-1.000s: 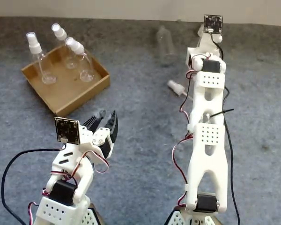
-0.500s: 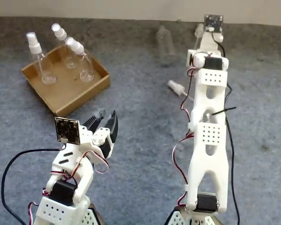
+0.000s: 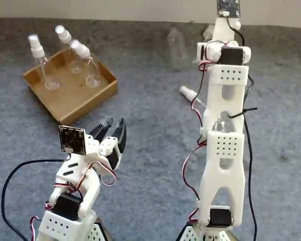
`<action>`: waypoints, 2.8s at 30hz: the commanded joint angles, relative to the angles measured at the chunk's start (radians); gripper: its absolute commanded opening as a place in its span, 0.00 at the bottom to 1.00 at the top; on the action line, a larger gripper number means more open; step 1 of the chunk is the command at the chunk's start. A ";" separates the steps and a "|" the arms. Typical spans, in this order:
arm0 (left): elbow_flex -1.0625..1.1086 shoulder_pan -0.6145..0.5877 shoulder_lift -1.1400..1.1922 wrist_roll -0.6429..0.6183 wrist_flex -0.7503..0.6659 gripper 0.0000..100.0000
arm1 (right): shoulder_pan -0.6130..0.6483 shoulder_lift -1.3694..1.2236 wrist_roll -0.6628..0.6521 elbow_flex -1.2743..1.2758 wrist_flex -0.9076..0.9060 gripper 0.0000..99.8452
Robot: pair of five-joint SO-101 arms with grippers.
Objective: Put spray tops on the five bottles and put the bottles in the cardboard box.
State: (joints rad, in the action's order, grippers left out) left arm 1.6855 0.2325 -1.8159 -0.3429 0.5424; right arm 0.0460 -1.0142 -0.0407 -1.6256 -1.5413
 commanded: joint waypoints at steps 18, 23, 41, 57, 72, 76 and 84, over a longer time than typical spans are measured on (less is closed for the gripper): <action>0.010 -0.015 -0.007 0.009 0.015 0.08 | 0.021 -0.179 -0.002 -0.097 0.303 0.23; 0.010 -0.015 -0.007 0.009 0.015 0.08 | 0.021 -0.292 -0.002 -0.099 0.506 0.23; 0.010 -0.012 -0.007 0.009 0.015 0.08 | 0.031 -0.492 0.034 -0.084 0.858 0.23; 0.010 -0.013 -0.007 0.009 0.015 0.08 | -0.008 -0.490 0.032 0.042 0.855 0.07; 0.010 -0.015 -0.007 0.009 0.015 0.08 | -0.073 -0.490 0.031 -0.081 0.618 0.00; 0.010 -0.015 -0.007 0.009 0.015 0.08 | -0.071 -0.453 0.031 -0.142 0.524 0.00; 0.010 -0.015 -0.007 0.009 0.015 0.08 | -0.101 -0.314 0.009 -0.151 0.317 0.00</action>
State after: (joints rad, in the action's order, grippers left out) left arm 1.6855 0.2325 -1.8159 -0.3429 0.5531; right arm -0.0322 -1.4546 -0.0146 -1.6379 -1.1485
